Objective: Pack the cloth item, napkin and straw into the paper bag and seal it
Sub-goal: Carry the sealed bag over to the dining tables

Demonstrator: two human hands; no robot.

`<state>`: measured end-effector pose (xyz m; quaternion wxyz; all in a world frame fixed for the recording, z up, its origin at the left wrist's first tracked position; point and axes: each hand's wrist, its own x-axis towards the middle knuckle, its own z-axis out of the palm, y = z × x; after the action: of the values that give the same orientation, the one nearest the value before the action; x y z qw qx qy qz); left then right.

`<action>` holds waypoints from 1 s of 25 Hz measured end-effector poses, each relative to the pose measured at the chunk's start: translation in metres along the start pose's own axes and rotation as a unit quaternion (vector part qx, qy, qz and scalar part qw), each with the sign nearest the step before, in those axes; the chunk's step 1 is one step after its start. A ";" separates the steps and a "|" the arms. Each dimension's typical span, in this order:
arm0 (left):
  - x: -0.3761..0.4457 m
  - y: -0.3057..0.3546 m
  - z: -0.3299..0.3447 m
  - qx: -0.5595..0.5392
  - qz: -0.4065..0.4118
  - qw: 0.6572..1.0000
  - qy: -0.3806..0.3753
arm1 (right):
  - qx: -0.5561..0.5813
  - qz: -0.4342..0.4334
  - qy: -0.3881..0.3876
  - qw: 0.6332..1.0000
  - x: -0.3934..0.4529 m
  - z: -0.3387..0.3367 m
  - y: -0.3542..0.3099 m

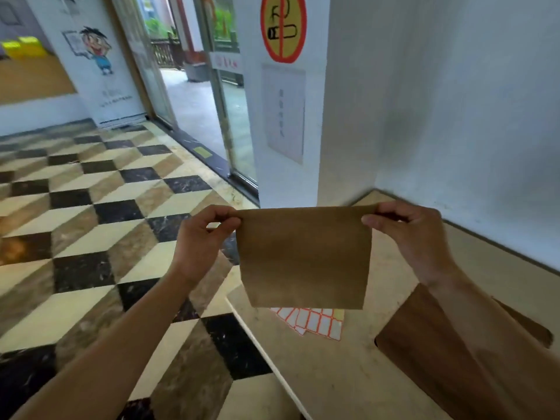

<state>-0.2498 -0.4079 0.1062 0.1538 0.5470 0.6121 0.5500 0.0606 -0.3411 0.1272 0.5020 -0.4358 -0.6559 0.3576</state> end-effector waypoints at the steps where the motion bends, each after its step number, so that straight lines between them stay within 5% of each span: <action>1: -0.007 -0.004 -0.026 0.016 -0.007 1.000 0.019 | 0.010 -0.007 -0.024 1.000 0.003 0.023 -0.007; 14: -0.190 -0.057 -0.400 0.130 -0.109 0.939 0.298 | 0.082 -0.125 -0.345 0.927 -0.090 0.402 -0.147; 25: -0.332 -0.070 -0.578 0.216 -0.171 0.842 0.463 | 0.163 -0.183 -0.525 0.815 -0.212 0.632 -0.252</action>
<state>-0.6240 -0.9640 0.1112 -0.1783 0.1348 0.7988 0.5586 -0.5819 -0.6507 0.1302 0.2009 0.0347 -0.8197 0.5353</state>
